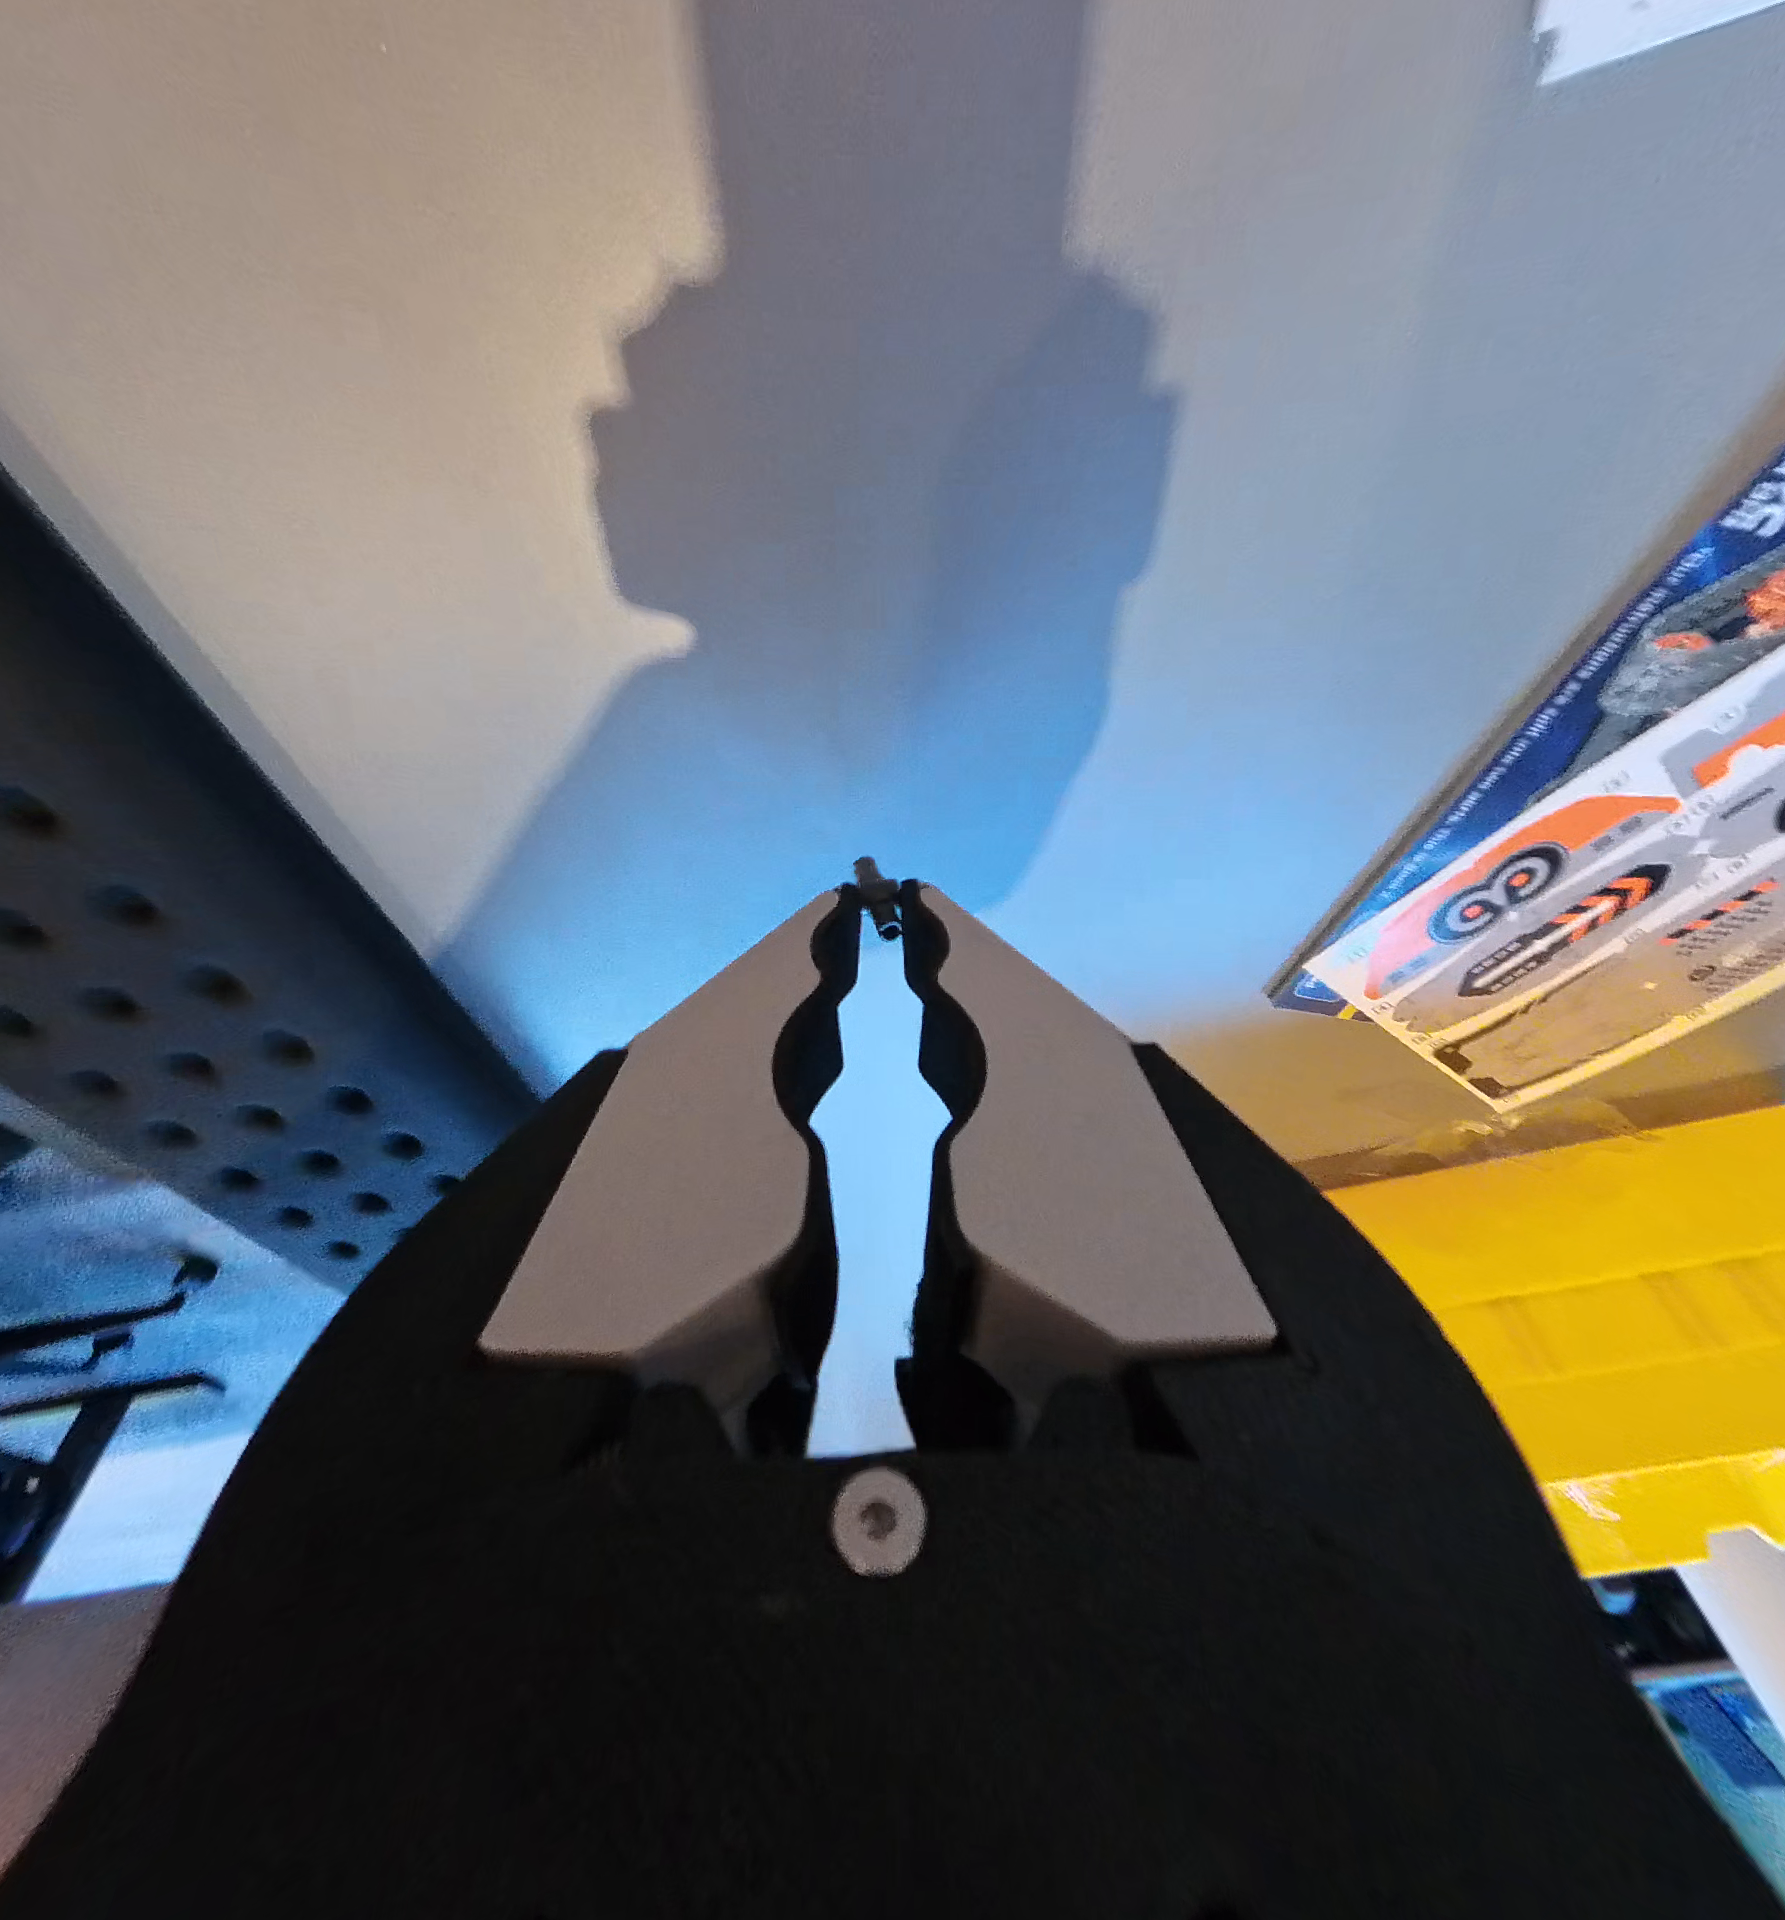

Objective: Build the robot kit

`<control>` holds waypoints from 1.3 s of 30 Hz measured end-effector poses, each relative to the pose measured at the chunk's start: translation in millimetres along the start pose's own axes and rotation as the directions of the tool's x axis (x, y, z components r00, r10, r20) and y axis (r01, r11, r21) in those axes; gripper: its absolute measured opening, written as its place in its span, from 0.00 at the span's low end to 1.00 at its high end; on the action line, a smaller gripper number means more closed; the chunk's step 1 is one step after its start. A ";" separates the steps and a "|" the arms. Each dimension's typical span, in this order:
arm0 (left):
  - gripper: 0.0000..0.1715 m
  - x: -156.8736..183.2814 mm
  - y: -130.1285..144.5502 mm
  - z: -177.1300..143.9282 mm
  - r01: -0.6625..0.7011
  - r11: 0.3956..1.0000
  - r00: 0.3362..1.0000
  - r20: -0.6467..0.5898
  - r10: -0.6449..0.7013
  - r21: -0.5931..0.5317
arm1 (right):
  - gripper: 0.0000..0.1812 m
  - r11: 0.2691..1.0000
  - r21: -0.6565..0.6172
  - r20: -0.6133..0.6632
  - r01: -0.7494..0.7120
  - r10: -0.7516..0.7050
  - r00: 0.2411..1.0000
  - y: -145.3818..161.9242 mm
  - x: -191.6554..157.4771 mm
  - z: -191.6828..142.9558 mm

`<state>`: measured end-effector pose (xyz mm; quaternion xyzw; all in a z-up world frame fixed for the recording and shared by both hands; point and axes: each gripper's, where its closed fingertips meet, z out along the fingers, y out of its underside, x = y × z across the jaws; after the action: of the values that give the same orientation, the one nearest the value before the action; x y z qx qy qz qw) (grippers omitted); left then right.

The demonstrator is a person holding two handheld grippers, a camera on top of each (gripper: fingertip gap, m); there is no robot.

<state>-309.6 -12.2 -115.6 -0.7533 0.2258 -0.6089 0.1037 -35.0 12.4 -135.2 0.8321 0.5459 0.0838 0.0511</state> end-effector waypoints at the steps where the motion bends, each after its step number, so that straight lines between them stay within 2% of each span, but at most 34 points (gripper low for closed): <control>1: 0.00 0.7 -0.5 -0.4 -0.004 1.000 1.000 -0.003 0.004 0.004 | 0.04 1.000 0.028 -0.015 -0.006 0.006 1.000 0.5 1.6 -2.2; 7: 0.00 5.4 -2.3 -2.4 -0.030 0.999 0.999 -0.021 0.030 0.026 | 0.03 0.980 0.198 -0.029 -0.025 0.032 0.999 0.0 -6.3 -10.3; 11: 0.00 6.9 -1.8 -1.8 -0.050 0.998 0.999 -0.018 0.051 0.024 | 0.03 0.965 0.262 -0.037 -0.006 0.016 0.999 -1.5 -15.9 -11.1; 24: 0.00 18.1 -3.8 -6.2 -0.089 0.994 0.993 -0.071 0.093 0.062 | 0.03 0.949 0.277 -0.066 0.148 -0.134 0.989 -14.1 -25.7 -5.3; 31: 0.00 25.7 -5.7 -10.6 -0.125 0.987 0.985 -0.103 0.135 0.099 | 0.03 0.944 0.290 0.027 0.156 -0.171 0.985 -22.3 -26.2 -3.7; 39: 0.00 25.8 -5.4 -10.1 -0.124 0.988 0.985 -0.106 0.134 0.094 | 0.03 0.940 0.321 0.063 0.112 -0.139 0.988 -33.6 -19.1 2.8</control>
<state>-314.1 -18.3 -88.4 -0.6966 0.2529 -0.6513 0.1629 -72.2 8.3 -145.5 0.7957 0.6016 -0.0437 -0.0548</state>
